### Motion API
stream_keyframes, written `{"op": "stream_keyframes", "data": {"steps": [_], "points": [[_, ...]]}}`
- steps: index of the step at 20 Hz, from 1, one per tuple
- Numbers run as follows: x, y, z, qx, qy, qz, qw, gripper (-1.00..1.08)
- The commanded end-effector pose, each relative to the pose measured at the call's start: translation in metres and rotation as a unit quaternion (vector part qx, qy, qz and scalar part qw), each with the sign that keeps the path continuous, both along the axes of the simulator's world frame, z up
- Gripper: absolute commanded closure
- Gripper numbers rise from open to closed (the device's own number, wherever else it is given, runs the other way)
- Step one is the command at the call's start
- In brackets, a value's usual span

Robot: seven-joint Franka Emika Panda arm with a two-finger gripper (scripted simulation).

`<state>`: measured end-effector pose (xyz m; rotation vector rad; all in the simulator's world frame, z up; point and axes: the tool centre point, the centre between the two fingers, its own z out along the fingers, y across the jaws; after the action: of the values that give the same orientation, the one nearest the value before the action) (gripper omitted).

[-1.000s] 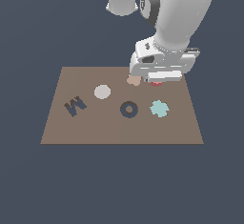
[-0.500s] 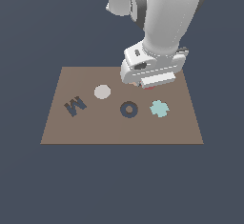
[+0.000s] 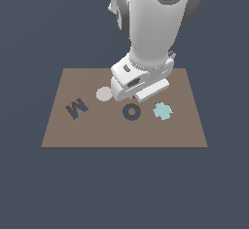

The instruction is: Insert a designated object into the corresponding slot on a board.

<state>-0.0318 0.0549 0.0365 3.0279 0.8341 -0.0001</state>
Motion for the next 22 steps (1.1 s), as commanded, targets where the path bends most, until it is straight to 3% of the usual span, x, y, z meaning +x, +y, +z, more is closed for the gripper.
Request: {"op": "stream_keyframes", "data": {"steps": [1,12,22], "points": [[0.011,-0.008,0.001,0.000,0.000,0.037,0.9993,1.08],[0.051,-0.028,0.003,0.000,0.000,0.153,0.9882,1.08],[0.068,-0.032,0.004,0.000,0.000,0.197,0.9803,1.08]]}}
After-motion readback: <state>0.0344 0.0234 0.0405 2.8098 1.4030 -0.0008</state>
